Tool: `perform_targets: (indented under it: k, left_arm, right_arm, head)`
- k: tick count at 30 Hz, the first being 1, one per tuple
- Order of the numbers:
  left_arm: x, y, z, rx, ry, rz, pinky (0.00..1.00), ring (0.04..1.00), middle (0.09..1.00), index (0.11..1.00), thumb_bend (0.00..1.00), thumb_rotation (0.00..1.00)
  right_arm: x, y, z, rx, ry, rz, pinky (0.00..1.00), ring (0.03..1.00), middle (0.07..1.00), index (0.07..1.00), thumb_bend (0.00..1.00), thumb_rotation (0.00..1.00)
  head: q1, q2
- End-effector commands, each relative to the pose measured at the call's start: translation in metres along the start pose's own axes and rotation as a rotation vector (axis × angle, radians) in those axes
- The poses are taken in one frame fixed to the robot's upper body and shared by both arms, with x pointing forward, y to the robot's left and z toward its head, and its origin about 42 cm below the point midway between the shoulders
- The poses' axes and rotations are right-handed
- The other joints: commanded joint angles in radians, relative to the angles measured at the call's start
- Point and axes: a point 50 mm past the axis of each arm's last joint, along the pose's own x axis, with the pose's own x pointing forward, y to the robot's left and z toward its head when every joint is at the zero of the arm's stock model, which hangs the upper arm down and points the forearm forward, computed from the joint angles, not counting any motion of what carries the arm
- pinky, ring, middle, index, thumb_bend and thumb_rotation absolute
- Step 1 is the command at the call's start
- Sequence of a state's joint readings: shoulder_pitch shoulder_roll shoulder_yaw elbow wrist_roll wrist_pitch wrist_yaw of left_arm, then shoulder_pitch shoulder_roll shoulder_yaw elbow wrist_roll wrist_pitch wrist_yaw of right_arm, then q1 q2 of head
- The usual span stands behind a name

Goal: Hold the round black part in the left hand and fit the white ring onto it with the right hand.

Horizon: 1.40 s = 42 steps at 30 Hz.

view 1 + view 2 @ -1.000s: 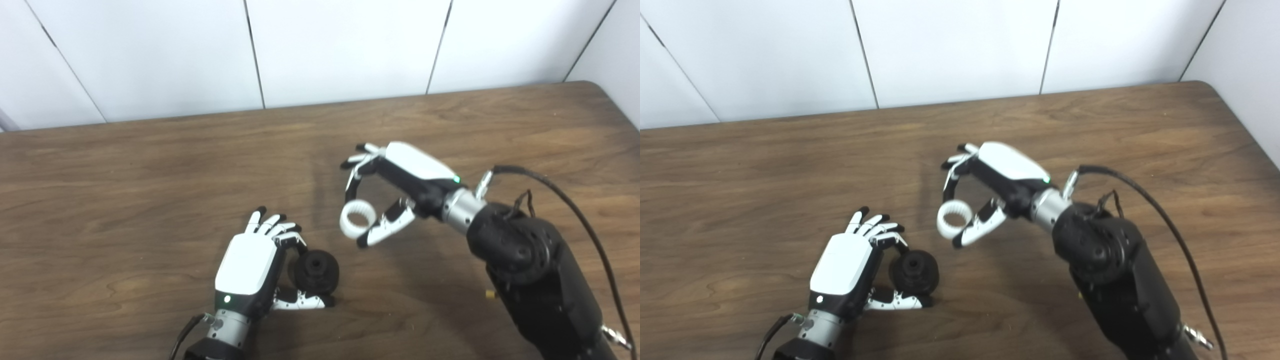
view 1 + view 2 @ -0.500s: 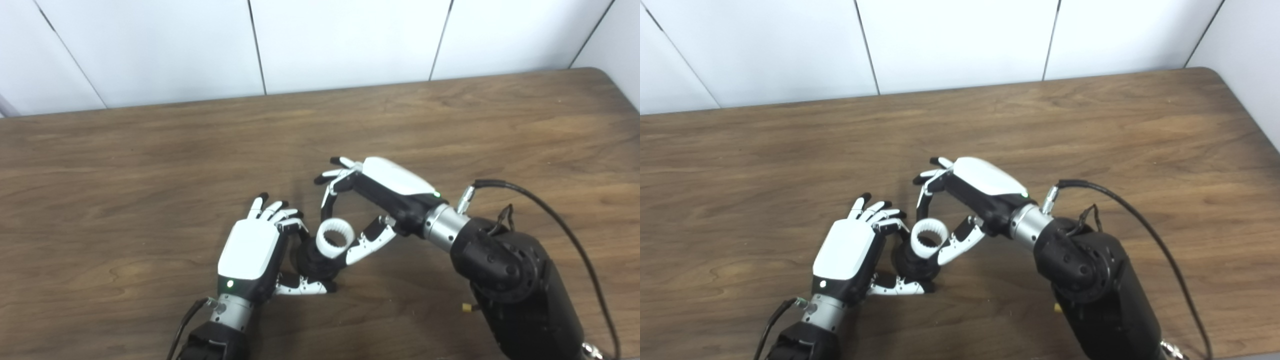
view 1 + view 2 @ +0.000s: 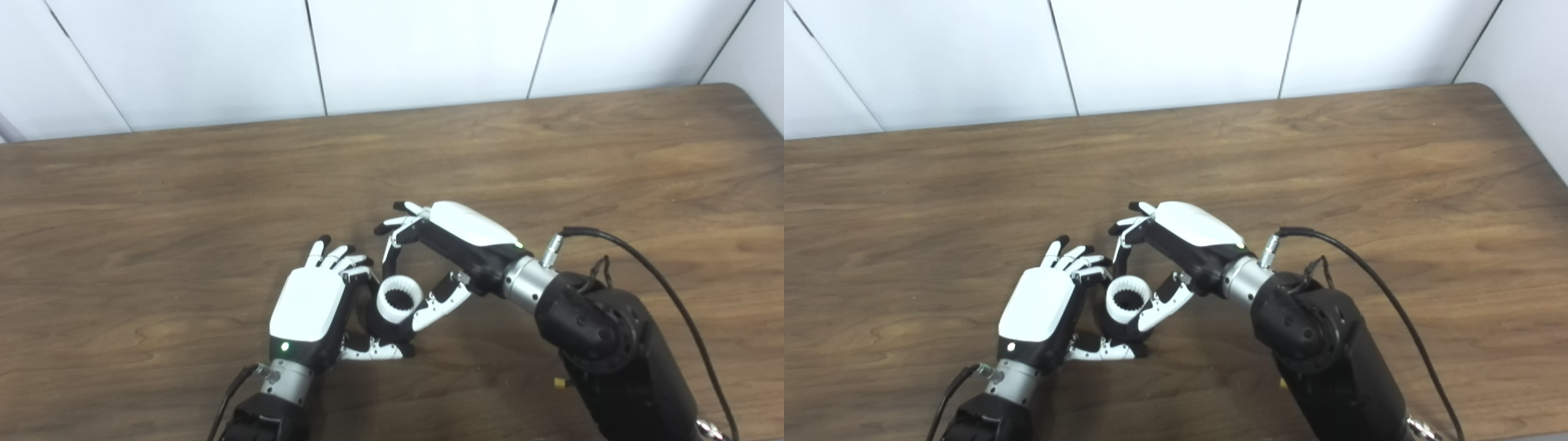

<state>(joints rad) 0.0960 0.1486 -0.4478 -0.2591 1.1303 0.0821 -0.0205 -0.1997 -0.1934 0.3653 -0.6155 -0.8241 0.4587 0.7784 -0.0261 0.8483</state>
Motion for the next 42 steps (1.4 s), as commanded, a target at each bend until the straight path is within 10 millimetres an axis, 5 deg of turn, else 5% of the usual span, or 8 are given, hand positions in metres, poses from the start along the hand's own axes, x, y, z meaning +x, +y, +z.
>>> perform_targets:
  k: [1,42]
  left_arm:
    - [-0.002,-0.003,0.004,0.005,-0.008,-0.041,1.00,0.879,0.776,0.484,0.52,0.06]
    - [0.003,-0.005,0.011,0.008,-0.013,-0.036,1.00,0.873,0.774,0.483,0.52,0.06]
  right_arm:
    - [0.002,-0.013,0.010,-0.044,-0.056,-0.072,1.00,1.000,0.858,0.483,0.52,0.13]
    - [0.008,-0.001,0.001,-0.070,-0.061,-0.032,1.00,0.996,0.850,0.484,0.52,0.13]
  head:
    - [-0.001,-0.001]
    - [0.016,-0.005]
